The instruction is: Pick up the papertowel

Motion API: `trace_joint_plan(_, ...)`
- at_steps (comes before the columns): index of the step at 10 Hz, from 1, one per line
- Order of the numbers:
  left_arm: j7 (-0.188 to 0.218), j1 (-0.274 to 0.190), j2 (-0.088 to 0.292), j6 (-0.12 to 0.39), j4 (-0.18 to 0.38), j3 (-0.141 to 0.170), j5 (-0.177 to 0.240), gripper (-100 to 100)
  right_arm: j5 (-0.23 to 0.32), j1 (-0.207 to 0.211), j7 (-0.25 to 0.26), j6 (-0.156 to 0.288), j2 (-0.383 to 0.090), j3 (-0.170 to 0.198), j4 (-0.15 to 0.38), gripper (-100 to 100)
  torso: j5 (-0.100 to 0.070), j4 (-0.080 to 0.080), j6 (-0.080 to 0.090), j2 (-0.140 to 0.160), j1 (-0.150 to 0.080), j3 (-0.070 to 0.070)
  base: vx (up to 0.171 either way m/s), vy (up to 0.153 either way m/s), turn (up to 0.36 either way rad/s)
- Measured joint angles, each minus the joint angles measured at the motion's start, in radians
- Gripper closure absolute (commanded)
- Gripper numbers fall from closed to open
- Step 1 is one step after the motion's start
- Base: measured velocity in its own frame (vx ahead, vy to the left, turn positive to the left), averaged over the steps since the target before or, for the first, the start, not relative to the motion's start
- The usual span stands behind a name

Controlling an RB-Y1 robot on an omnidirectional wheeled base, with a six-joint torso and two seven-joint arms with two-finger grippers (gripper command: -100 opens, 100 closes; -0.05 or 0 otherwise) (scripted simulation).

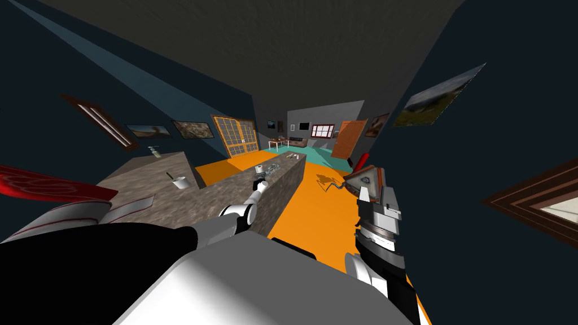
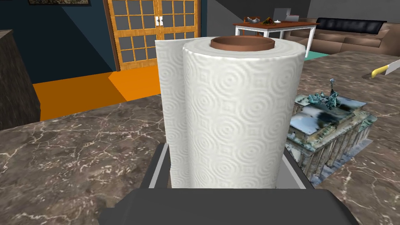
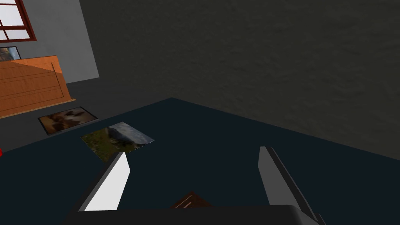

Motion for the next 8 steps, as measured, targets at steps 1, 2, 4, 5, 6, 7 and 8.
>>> trace_joint_plan(1,0.000,0.000,0.001,0.000,0.000,0.000,0.000,100,0.000,0.000,0.000,0.000,0.000,0.000,0.000,0,0.000,0.000,0.001,0.000,0.000,0.000,0.000,0.000,0.000)
trace_joint_plan(2,0.000,0.001,0.001,-0.001,0.000,0.000,0.000,100,0.000,0.000,0.000,0.000,0.000,0.000,0.000,0,0.000,0.000,0.001,-0.001,0.000,0.000,0.000,0.000,0.000)
trace_joint_plan(4,0.000,0.001,0.001,-0.001,0.000,0.001,0.000,0,0.000,0.000,0.000,0.000,0.000,0.000,0.000,0,0.000,0.000,0.001,-0.001,0.000,0.000,0.000,0.000,0.000)
trace_joint_plan(5,0.000,0.001,0.001,-0.001,0.000,0.001,0.000,100,0.000,0.000,0.000,0.000,0.000,0.000,0.000,0,0.000,0.000,0.001,-0.001,0.000,0.000,0.141,-0.022,0.310)
trace_joint_plan(6,0.001,0.032,-0.008,0.023,-0.037,-0.016,0.000,100,0.000,0.001,0.000,0.000,0.000,0.000,0.000,0,0.000,-0.001,-0.002,-0.007,0.000,-0.004,0.166,-0.036,0.210)
trace_joint_plan(7,0.002,0.070,-0.012,0.043,-0.080,-0.024,0.001,100,0.000,0.000,0.000,0.000,0.000,0.000,0.000,0,0.000,-0.002,-0.001,-0.010,0.000,-0.006,0.186,-0.021,0.325)
trace_joint_plan(8,0.012,0.103,-0.018,0.064,-0.115,-0.050,-0.001,100,0.000,0.001,0.000,0.000,0.000,0.000,0.000,0,0.000,-0.003,-0.001,-0.012,0.000,-0.007,0.157,-0.015,0.175)
